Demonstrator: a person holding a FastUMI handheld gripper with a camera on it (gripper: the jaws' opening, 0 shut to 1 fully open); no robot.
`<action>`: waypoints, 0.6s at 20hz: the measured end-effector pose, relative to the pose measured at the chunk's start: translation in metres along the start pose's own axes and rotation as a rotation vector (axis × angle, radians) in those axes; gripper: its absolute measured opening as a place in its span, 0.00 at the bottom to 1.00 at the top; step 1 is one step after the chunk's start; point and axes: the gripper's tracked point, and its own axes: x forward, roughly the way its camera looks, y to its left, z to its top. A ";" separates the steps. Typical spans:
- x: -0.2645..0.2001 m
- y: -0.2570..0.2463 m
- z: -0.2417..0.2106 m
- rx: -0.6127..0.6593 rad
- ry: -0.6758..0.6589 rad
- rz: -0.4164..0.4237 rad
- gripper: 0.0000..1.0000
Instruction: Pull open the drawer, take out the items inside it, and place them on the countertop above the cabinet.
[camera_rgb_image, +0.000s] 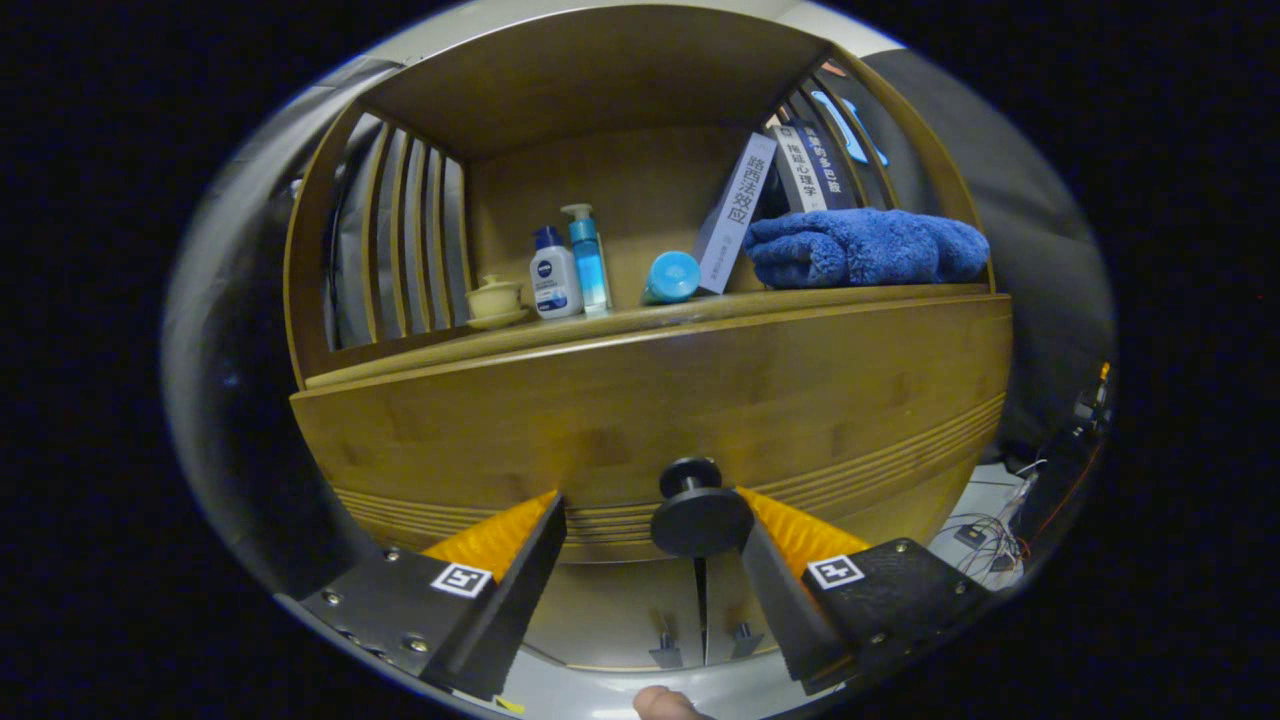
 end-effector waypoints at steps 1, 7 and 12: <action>0.000 0.000 0.001 0.001 0.000 0.000 0.99; -0.003 -0.008 -0.014 -0.015 0.046 -0.023 0.99; -0.029 -0.011 -0.025 -0.006 0.119 -0.023 0.99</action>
